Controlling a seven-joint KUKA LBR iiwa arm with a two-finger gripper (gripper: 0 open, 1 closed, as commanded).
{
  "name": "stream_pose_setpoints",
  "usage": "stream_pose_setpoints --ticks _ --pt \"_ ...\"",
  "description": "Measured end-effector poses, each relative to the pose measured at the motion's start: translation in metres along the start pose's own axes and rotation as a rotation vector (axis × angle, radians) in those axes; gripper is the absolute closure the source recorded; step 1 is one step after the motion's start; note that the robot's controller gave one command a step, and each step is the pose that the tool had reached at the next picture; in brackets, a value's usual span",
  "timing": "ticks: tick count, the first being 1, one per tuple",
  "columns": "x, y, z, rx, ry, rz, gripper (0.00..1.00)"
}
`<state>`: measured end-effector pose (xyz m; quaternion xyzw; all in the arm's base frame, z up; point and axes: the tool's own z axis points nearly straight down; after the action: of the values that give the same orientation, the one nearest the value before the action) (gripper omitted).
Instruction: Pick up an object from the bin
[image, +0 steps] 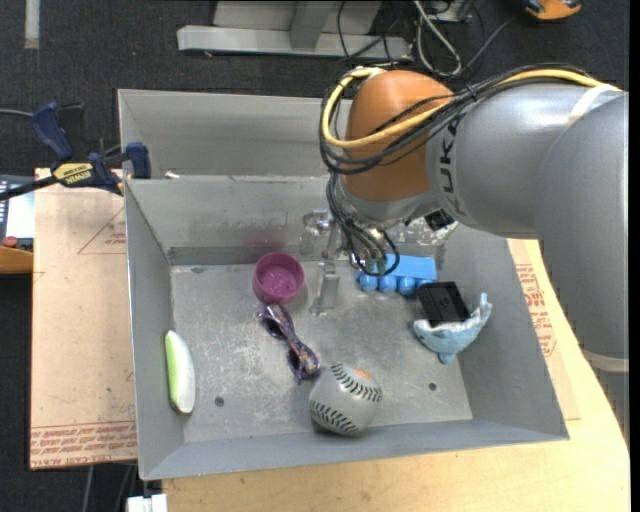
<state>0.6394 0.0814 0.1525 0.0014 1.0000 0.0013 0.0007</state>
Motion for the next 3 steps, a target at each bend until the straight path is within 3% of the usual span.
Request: stream_pose_setpoints --ticks 2,3 --pt "0.001 0.000 0.002 0.000 -0.004 -0.004 0.00" --pt "0.010 0.011 0.061 -0.001 0.000 -0.124 0.00"
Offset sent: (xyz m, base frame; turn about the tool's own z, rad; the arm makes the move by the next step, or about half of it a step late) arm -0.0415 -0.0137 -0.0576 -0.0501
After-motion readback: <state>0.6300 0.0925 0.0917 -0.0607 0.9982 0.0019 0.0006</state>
